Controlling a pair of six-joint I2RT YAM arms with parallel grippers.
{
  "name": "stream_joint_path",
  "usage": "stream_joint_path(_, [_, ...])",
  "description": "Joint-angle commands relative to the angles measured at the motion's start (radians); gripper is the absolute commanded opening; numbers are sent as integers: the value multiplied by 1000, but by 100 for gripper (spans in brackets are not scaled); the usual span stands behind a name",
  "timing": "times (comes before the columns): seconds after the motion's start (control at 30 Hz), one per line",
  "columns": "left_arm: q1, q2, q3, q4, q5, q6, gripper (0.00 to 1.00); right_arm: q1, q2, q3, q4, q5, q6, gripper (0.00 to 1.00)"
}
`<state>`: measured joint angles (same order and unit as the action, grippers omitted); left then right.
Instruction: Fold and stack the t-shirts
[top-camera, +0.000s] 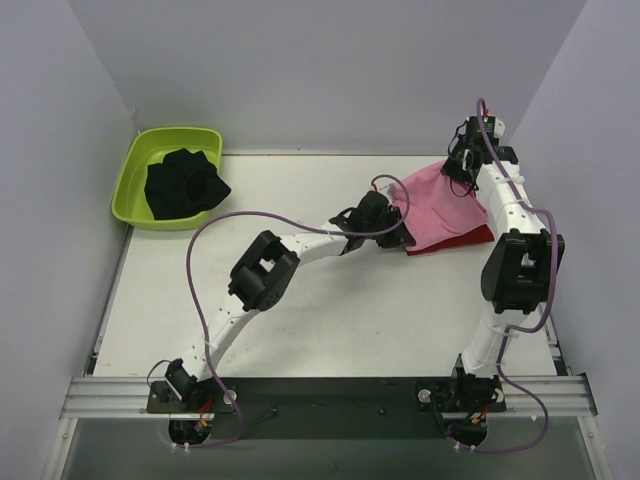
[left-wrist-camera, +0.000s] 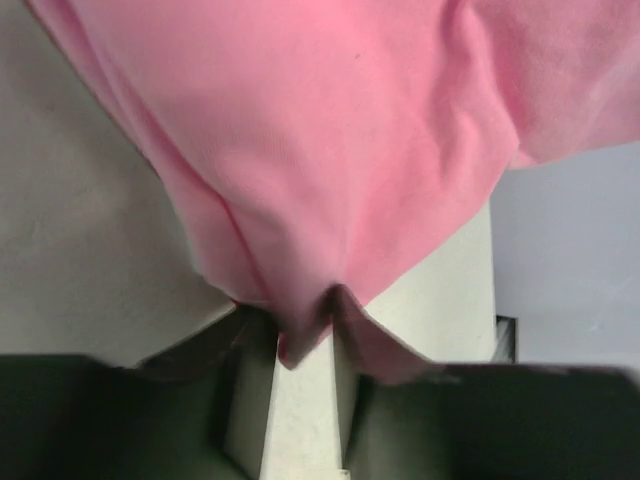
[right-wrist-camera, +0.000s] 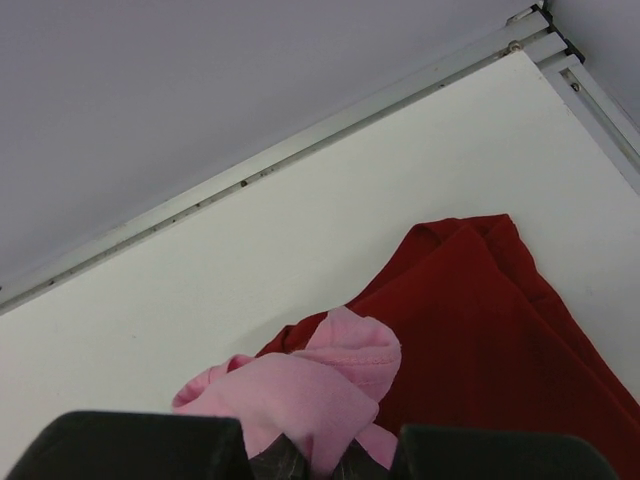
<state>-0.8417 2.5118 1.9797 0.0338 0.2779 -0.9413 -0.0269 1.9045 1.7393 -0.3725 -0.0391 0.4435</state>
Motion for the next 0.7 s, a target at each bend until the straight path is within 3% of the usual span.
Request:
stream_joint_path(0.0, [-10,-90,-76,95,40,-8,51,-8,10,5,43,65,-23,0])
stream_joint_path(0.03, [-10,-125,-123,106,40,-5,74,-11,11,6,43,82,-28,0])
stream_joint_path(0.1, [-10,-183,-177,139,34,-1,87,-13,22,19,43,88,-35,0])
stream_joint_path(0.5, [23,-439,-570,307,52,-5,92,-10,42,-12,61,237,-83,0])
stream_joint_path(0.67, [32,-475,-640,342,58,-5,93,-5,48,-59,109,291,-112,0])
